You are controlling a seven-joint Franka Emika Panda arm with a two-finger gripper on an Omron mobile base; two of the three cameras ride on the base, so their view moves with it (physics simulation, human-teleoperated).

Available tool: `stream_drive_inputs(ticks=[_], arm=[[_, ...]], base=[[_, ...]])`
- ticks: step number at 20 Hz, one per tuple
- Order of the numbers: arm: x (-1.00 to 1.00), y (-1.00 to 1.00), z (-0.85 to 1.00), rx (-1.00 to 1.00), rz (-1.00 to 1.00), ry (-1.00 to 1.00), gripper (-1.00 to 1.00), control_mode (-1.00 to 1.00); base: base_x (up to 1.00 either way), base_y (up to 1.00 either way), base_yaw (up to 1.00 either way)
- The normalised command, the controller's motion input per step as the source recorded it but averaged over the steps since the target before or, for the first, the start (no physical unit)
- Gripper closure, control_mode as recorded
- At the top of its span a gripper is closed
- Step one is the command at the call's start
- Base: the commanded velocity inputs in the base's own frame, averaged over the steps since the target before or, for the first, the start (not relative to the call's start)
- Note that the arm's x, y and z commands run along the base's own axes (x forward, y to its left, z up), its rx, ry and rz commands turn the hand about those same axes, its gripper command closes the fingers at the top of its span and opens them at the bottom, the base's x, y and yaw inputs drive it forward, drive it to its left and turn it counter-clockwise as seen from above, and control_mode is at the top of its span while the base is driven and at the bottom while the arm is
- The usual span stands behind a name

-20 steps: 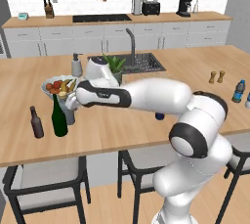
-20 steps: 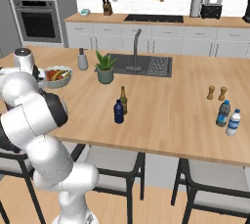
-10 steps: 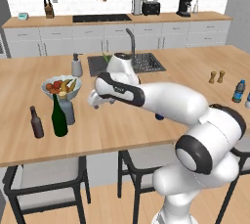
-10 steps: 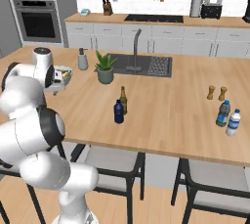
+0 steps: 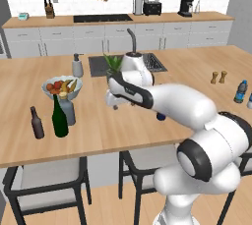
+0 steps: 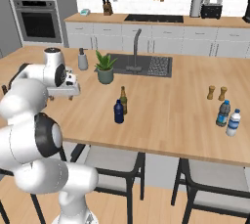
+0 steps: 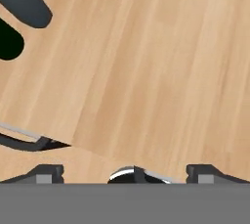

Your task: Move the plastic bottles in the middle to the plastics group, and the glass bottles in the middle to the glass group.

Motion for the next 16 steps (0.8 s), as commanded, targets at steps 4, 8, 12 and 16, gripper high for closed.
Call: stream_drive_inputs(ticks=[4,8,12,16], arm=[[0.01,-0.81,0.04,-0.12,-0.30,0.21,-1.00,-1.00],[0.00,-0.88,0.08,-0.06,-0.29,0.23,-1.00,-1.00],[0.00,-0.93,-0.06,0.00,-0.24,0.09,-1.00,-1.00],[0.00,-1.00,-0.24,0.04,-0.13,-0.07,-1.00,-1.00]], base=[[0.00,0.00,0.00],[0.00,0.00,0.00],[0.00,0.00,0.00],[0.00,0.00,0.00]])
